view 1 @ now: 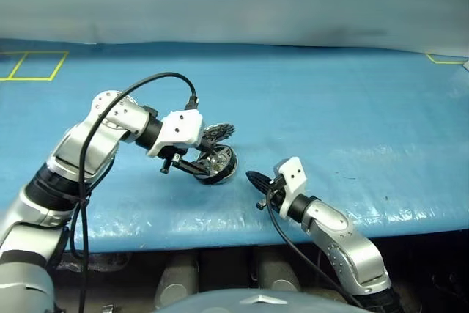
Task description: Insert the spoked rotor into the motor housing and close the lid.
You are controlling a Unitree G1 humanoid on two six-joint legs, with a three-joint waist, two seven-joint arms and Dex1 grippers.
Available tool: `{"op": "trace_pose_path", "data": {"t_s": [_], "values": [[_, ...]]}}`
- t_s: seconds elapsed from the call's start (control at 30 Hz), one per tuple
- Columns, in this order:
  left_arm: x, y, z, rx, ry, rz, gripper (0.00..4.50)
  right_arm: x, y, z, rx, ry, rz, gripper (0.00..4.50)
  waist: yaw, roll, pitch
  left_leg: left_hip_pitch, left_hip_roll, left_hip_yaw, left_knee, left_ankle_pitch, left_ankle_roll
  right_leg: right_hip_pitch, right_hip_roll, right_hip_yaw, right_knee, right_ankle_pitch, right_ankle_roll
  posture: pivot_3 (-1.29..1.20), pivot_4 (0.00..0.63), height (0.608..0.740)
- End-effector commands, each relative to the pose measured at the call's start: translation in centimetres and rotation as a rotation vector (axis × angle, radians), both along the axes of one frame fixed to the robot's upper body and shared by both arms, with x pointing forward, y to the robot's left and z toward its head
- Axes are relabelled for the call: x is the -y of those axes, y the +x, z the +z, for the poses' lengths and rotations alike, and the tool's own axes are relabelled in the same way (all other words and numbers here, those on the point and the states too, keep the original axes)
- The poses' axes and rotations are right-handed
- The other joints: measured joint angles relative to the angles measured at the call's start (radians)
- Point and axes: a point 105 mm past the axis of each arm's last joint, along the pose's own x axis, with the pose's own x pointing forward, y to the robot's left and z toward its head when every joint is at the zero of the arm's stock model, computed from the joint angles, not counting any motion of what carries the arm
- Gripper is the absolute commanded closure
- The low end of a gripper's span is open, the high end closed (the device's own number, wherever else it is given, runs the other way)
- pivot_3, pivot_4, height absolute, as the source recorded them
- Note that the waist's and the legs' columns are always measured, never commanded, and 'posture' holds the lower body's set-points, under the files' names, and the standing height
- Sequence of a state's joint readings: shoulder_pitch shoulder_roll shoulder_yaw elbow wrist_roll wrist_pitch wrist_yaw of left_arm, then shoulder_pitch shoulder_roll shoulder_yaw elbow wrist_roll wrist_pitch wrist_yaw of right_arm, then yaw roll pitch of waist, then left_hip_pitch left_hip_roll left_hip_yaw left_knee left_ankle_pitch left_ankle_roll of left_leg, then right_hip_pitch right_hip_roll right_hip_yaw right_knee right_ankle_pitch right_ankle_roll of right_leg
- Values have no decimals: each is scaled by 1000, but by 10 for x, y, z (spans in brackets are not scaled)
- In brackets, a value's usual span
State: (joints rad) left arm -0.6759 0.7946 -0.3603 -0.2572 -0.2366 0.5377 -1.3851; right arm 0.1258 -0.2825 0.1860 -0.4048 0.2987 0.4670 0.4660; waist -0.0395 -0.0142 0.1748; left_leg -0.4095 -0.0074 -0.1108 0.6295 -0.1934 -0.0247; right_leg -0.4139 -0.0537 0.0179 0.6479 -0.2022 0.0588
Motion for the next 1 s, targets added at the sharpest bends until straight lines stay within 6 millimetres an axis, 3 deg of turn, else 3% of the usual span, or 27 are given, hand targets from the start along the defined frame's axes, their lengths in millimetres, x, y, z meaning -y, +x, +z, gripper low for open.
{"op": "trace_pose_path", "data": {"t_s": [0.03, 0.23, 0.5, 1.0], "values": [[10, 5, -6, 71, 25, 11, 2774, 2, 1, 15, 82, 60, -5, 4500, 1, 0, 0, 0, 0, 0, 0, 0, 0, 0, 0, 0, 0, 0, 0, 0, 150, 740], [9, 21, -19, 145, 96, 55, 2774, 7, -5, 17, 120, 105, 8, 4500, 1, 0, 0, 0, 0, 0, 0, 0, 0, 0, 0, 0, 0, 0, 0, 0, 150, 740], [6, 36, -21, 187, 118, 89, 2774, 7, -10, 2, 126, 50, 49, 4500, 2, 0, 0, 0, 0, 0, 0, 0, 0, 0, 0, 0, -1, 0, 0, 0, 150, 740], [8, 40, -27, 192, 162, 65, 2774, 4, -8, -2, 112, 55, 38, 4500, 3, 0, 0, 0, 0, 0, 0, 0, 0, 0, 0, 1, -1, 0, 0, 0, 150, 740]]}}
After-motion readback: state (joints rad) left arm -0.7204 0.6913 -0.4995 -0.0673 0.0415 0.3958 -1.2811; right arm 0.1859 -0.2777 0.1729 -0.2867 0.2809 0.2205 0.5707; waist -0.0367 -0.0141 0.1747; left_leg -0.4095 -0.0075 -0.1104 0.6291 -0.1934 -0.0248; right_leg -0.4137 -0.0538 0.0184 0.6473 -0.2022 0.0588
